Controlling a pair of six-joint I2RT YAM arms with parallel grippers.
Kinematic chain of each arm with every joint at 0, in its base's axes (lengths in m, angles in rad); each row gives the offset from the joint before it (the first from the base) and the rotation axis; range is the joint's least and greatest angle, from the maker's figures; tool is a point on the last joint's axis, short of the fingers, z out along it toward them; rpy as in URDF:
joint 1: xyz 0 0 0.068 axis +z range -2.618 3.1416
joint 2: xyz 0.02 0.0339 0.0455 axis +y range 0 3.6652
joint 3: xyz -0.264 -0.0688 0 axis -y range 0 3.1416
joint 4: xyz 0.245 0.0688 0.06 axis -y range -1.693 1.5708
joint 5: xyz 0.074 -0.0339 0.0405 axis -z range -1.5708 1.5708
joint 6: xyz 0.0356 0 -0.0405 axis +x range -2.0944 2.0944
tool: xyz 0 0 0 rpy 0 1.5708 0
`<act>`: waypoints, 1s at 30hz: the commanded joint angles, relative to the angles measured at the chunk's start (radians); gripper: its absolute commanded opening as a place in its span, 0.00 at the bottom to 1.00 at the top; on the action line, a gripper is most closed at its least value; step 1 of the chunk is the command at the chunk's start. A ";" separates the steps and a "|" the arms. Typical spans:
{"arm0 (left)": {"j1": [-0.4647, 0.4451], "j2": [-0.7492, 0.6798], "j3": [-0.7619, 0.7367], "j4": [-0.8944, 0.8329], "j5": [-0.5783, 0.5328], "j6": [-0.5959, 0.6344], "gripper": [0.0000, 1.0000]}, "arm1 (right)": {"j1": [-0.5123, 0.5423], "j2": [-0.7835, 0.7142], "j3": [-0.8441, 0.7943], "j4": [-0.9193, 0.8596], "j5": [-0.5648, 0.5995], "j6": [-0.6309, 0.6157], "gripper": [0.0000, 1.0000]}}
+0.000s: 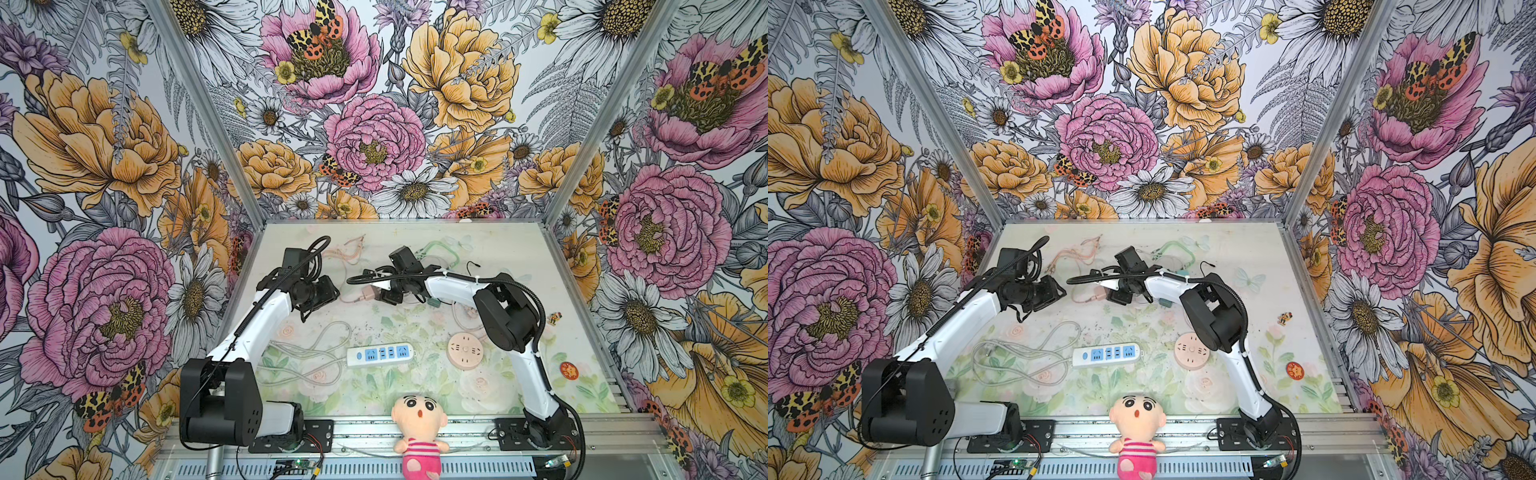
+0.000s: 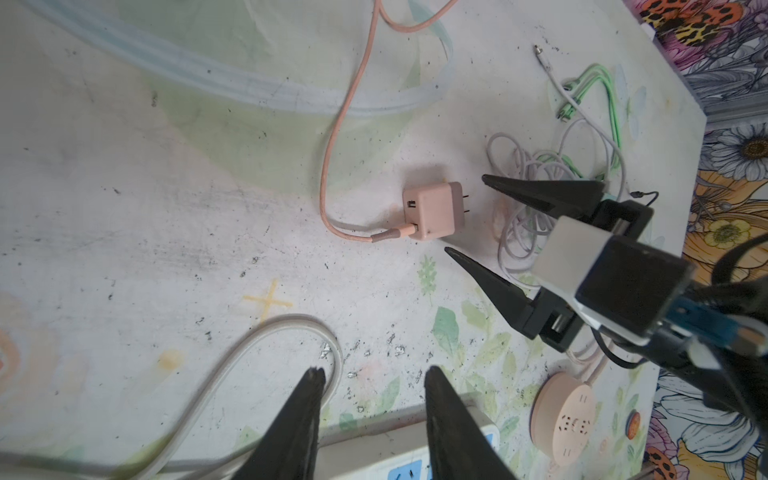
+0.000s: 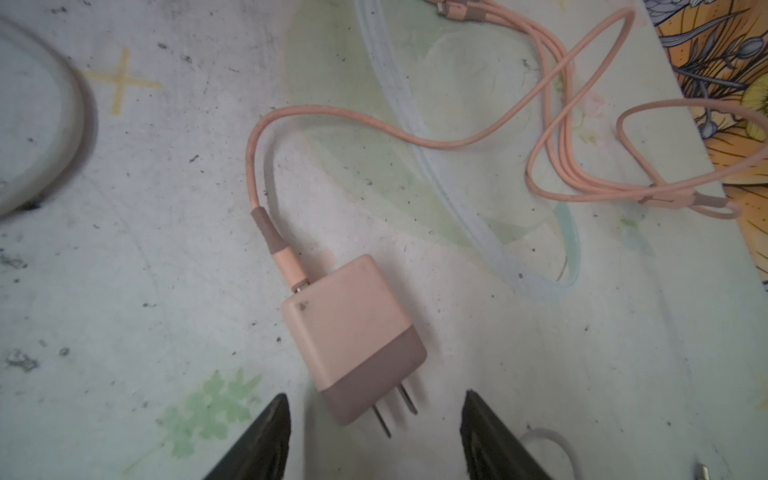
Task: Insert the plug
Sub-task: 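Lower the right gripper and close it on the pink charger while the left withdraws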
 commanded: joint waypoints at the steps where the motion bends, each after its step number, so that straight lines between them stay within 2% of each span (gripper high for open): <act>1: 0.009 -0.012 -0.027 0.002 0.037 -0.024 0.43 | -0.007 0.029 0.042 -0.009 0.012 -0.086 0.69; 5: 0.009 -0.008 -0.036 0.002 0.045 -0.034 0.43 | -0.006 0.049 0.074 -0.093 0.011 -0.175 0.71; 9: 0.010 -0.019 -0.035 -0.002 0.055 -0.034 0.43 | -0.007 0.075 0.095 -0.112 0.028 -0.208 0.73; 18: 0.018 -0.032 -0.051 -0.004 0.067 -0.037 0.43 | 0.014 0.106 0.163 -0.205 -0.024 -0.248 0.73; 23: 0.021 -0.066 -0.075 -0.004 0.070 -0.041 0.43 | 0.023 0.113 0.211 -0.328 -0.072 -0.279 0.70; 30: 0.036 -0.112 -0.100 -0.005 0.092 -0.043 0.43 | 0.047 0.116 0.212 -0.395 -0.037 -0.324 0.61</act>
